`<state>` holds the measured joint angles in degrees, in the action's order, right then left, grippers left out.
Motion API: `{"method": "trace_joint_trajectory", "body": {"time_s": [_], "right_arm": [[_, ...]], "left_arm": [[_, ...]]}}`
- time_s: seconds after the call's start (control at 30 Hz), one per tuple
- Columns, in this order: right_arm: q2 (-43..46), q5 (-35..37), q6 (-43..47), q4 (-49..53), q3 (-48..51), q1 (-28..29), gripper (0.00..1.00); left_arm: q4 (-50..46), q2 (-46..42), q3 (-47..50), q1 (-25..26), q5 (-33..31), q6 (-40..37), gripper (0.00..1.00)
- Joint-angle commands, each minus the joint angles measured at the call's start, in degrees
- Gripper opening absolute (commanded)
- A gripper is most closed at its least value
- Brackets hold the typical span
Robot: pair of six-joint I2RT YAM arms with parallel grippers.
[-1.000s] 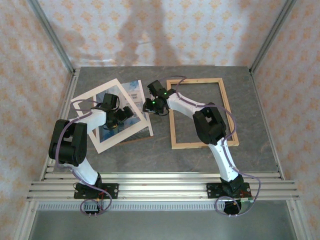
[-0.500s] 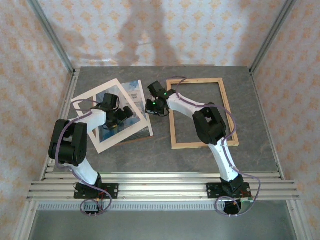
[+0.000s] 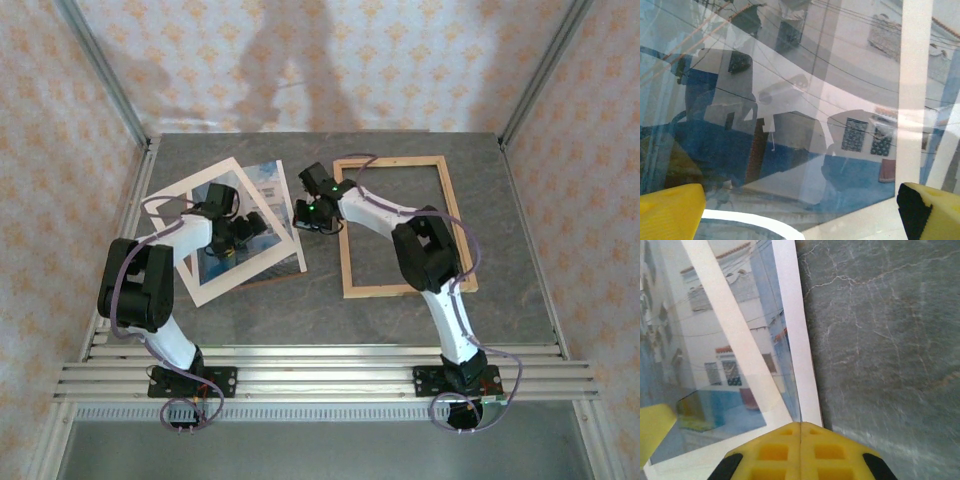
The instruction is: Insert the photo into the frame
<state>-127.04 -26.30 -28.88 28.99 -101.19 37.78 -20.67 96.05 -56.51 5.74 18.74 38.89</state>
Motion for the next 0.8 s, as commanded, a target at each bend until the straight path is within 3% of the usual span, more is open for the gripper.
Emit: {"method": "trace_joint_trajectory", "body": {"time_s": [0.0,0.33,0.77], "right_arm": [[6.7,0.8,0.9,0.4,3.6,-2.1,0.00],[23.1,5.2,4.5,3.7,20.5,-7.7,0.00],[41.7,8.2,0.3,6.1,41.5,-9.2,0.00]], "left_arm": [[-5.1,-3.1,-3.9,0.1,0.6,-1.5,1.00],[-3.8,-5.6,-7.2,4.3,0.2,0.6,1.00],[1.3,2.6,-9.0,9.8,1.4,3.1,1.00]]}}
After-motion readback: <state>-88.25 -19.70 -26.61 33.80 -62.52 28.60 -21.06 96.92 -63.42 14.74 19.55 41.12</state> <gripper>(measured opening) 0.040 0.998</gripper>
